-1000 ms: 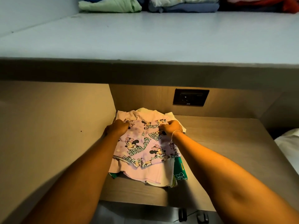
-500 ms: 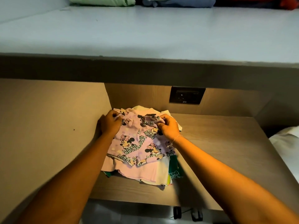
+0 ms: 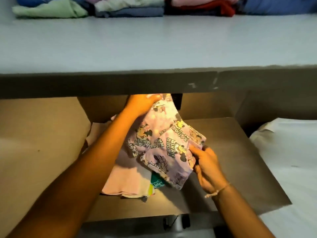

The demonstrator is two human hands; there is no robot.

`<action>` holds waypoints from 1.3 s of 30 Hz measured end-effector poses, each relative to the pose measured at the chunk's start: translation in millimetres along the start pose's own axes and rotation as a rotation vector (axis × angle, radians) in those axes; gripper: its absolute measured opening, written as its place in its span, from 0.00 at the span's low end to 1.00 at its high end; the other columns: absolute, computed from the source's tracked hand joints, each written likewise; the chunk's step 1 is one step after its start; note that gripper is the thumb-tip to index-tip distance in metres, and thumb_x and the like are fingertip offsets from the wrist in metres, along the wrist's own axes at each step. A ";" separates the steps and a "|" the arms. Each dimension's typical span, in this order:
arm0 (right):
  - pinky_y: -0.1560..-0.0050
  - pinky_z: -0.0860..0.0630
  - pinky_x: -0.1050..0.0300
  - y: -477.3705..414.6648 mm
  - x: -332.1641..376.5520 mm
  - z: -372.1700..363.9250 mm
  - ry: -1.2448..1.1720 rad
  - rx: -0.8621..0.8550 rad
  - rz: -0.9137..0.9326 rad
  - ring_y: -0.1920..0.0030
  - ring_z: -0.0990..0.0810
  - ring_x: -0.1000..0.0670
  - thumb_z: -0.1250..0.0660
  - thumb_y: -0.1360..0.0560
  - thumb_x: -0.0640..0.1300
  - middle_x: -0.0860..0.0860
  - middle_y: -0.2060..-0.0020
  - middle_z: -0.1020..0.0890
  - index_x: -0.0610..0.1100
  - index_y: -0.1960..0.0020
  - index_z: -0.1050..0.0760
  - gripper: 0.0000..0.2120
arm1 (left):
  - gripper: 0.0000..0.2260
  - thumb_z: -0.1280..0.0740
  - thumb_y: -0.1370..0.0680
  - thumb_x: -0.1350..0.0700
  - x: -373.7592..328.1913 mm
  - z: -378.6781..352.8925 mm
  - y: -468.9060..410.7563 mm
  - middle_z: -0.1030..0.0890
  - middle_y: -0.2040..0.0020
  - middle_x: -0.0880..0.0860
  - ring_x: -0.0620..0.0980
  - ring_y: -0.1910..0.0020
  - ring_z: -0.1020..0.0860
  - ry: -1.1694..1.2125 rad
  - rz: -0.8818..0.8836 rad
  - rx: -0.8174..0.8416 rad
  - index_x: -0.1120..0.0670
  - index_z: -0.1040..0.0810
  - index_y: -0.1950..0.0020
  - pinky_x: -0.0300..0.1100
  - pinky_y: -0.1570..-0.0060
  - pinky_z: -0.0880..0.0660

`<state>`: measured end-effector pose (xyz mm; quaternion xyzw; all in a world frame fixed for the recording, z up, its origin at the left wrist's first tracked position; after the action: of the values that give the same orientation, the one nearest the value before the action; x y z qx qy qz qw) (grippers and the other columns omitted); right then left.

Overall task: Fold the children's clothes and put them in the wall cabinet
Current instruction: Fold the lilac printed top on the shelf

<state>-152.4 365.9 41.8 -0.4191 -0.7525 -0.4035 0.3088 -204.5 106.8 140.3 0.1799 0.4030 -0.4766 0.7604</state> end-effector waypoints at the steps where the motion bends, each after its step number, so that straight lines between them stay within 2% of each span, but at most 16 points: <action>1: 0.55 0.17 0.45 3.7 -5.3 18.2 -0.039 -0.076 0.001 0.52 0.15 0.41 0.36 0.22 0.35 0.41 0.52 0.14 0.40 0.43 0.23 0.09 | 0.16 0.32 0.26 0.43 -21.2 -24.2 -5.8 0.18 0.50 0.50 0.50 0.50 0.21 -0.112 -0.084 0.040 0.51 0.19 0.44 0.45 0.53 0.26; 3: 0.56 0.17 0.46 7.3 -17.9 62.8 -0.026 -0.254 0.006 0.54 0.16 0.41 0.36 0.22 0.36 0.42 0.50 0.15 0.39 0.40 0.25 0.11 | 0.15 0.33 0.24 0.44 -65.0 -84.1 -3.8 0.17 0.45 0.52 0.54 0.45 0.20 -0.339 -0.355 0.151 0.48 0.20 0.41 0.48 0.49 0.24; 5: 0.71 0.21 0.56 10.5 -27.6 105.6 0.110 -0.381 -0.018 0.61 0.19 0.46 0.35 0.23 0.36 0.42 0.53 0.16 0.39 0.42 0.25 0.10 | 0.20 0.32 0.24 0.49 -81.7 -144.3 12.6 0.20 0.38 0.53 0.57 0.39 0.24 -0.532 -0.514 0.300 0.48 0.26 0.32 0.51 0.44 0.26; 6: 0.73 0.23 0.58 11.6 -32.1 123.1 0.207 -0.399 -0.049 0.63 0.19 0.46 0.34 0.24 0.37 0.41 0.55 0.16 0.39 0.44 0.24 0.09 | 0.22 0.32 0.24 0.50 -78.5 -166.8 24.3 0.22 0.35 0.53 0.57 0.37 0.26 -0.596 -0.539 0.344 0.48 0.29 0.30 0.51 0.42 0.28; 9: 0.64 0.22 0.53 13.9 -32.9 177.1 0.534 -0.401 -0.051 0.63 0.20 0.46 0.30 0.26 0.39 0.39 0.56 0.16 0.43 0.50 0.26 0.07 | 0.16 0.33 0.24 0.50 -48.5 -201.5 79.2 0.18 0.41 0.50 0.53 0.42 0.23 -0.499 -0.557 0.410 0.46 0.23 0.37 0.52 0.42 0.29; 11: 0.53 0.21 0.49 17.2 -18.7 203.4 0.824 -0.427 0.102 0.55 0.20 0.49 0.27 0.28 0.42 0.47 0.51 0.18 0.48 0.46 0.28 0.14 | 0.10 0.34 0.25 0.46 -8.0 -205.4 118.7 0.17 0.49 0.45 0.48 0.48 0.22 -0.474 -0.576 0.464 0.45 0.19 0.45 0.50 0.46 0.27; 13: 0.44 0.23 0.52 19.7 -1.3 211.1 1.155 -0.354 0.328 0.47 0.23 0.52 0.27 0.28 0.44 0.56 0.45 0.22 0.52 0.38 0.29 0.20 | 0.16 0.38 0.26 0.38 33.6 -200.2 151.4 0.20 0.47 0.44 0.46 0.46 0.27 -0.515 -0.558 0.551 0.44 0.20 0.46 0.48 0.48 0.31; 15: 0.41 0.26 0.53 13.3 5.7 204.8 1.446 -0.130 0.527 0.41 0.27 0.51 0.29 0.27 0.44 0.55 0.40 0.24 0.52 0.34 0.28 0.22 | 0.21 0.39 0.28 0.33 64.5 -192.4 171.4 0.24 0.38 0.46 0.47 0.37 0.31 -0.557 -0.540 0.634 0.42 0.22 0.42 0.49 0.42 0.35; 17: 0.40 0.28 0.49 1.4 2.1 194.9 1.716 0.094 0.567 0.37 0.28 0.48 0.31 0.26 0.46 0.53 0.35 0.25 0.53 0.34 0.26 0.20 | 0.23 0.36 0.30 0.32 78.9 -184.9 180.8 0.29 0.30 0.45 0.46 0.29 0.37 -0.556 -0.546 0.689 0.41 0.23 0.39 0.51 0.34 0.39; 19: 0.39 0.31 0.49 -8.6 -2.6 195.3 1.853 0.181 0.510 0.35 0.30 0.46 0.34 0.23 0.50 0.53 0.32 0.26 0.55 0.34 0.25 0.17 | 0.25 0.34 0.31 0.33 87.1 -179.5 187.2 0.34 0.26 0.42 0.43 0.25 0.42 -0.514 -0.553 0.696 0.40 0.24 0.37 0.48 0.30 0.42; 23: 0.43 0.29 0.50 -6.0 -2.1 194.7 1.854 0.132 0.571 0.39 0.26 0.46 0.34 0.23 0.51 0.53 0.37 0.22 0.52 0.43 0.20 0.11 | 0.15 0.37 0.26 0.38 89.9 -169.2 200.7 0.28 0.29 0.43 0.43 0.26 0.38 -0.450 -0.531 0.570 0.42 0.20 0.44 0.47 0.31 0.35; 26: 0.47 0.25 0.48 16.7 -1.2 188.7 1.727 0.103 0.678 0.45 0.21 0.45 0.30 0.25 0.47 0.51 0.47 0.17 0.49 0.50 0.19 0.05 | 0.10 0.38 0.24 0.44 76.9 -160.9 210.1 0.19 0.42 0.45 0.43 0.40 0.24 -0.374 -0.498 0.455 0.46 0.20 0.49 0.40 0.44 0.26; 28: 0.50 0.23 0.50 35.1 6.4 184.6 1.615 0.102 0.693 0.50 0.20 0.48 0.31 0.24 0.48 0.52 0.53 0.17 0.49 0.51 0.21 0.04 | 0.08 0.39 0.24 0.45 69.3 -147.9 209.9 0.18 0.52 0.42 0.39 0.53 0.22 -0.196 -0.358 0.409 0.45 0.23 0.51 0.35 0.54 0.27; 31: 0.54 0.24 0.57 51.6 27.1 178.5 1.452 0.106 0.661 0.55 0.22 0.57 0.38 0.22 0.55 0.58 0.55 0.18 0.54 0.49 0.22 0.08 | 0.07 0.37 0.23 0.46 56.4 -131.5 196.9 0.18 0.58 0.42 0.44 0.58 0.18 0.171 -0.150 0.379 0.47 0.23 0.53 0.35 0.62 0.23; 35: 0.59 0.20 0.54 35.9 49.3 173.2 1.344 -0.035 0.546 0.58 0.19 0.55 0.35 0.23 0.55 0.55 0.58 0.16 0.53 0.49 0.21 0.09 | 0.06 0.33 0.21 0.54 28.3 -147.7 147.1 0.15 0.55 0.51 0.49 0.54 0.17 0.234 -0.053 0.389 0.54 0.19 0.49 0.45 0.52 0.20; 39: 0.56 0.18 0.51 3.1 48.4 183.3 1.476 -0.198 0.328 0.59 0.18 0.51 0.33 0.24 0.51 0.52 0.57 0.14 0.51 0.50 0.20 0.06 | 0.10 0.32 0.22 0.54 10.6 -191.3 105.0 0.16 0.48 0.55 0.52 0.47 0.18 0.183 0.068 0.445 0.55 0.20 0.41 0.51 0.43 0.22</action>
<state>-195.1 544.1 -6.9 -0.1728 -0.2395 -0.5935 0.7487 -195.3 277.0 3.7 0.3989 0.3492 -0.5095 0.6778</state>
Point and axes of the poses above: each hand's wrist, its own y-axis away from the middle knuckle, its own z-axis out of the back of the hand, x = y × z, the point moved 5 cm from there along -y, towards the middle knuckle
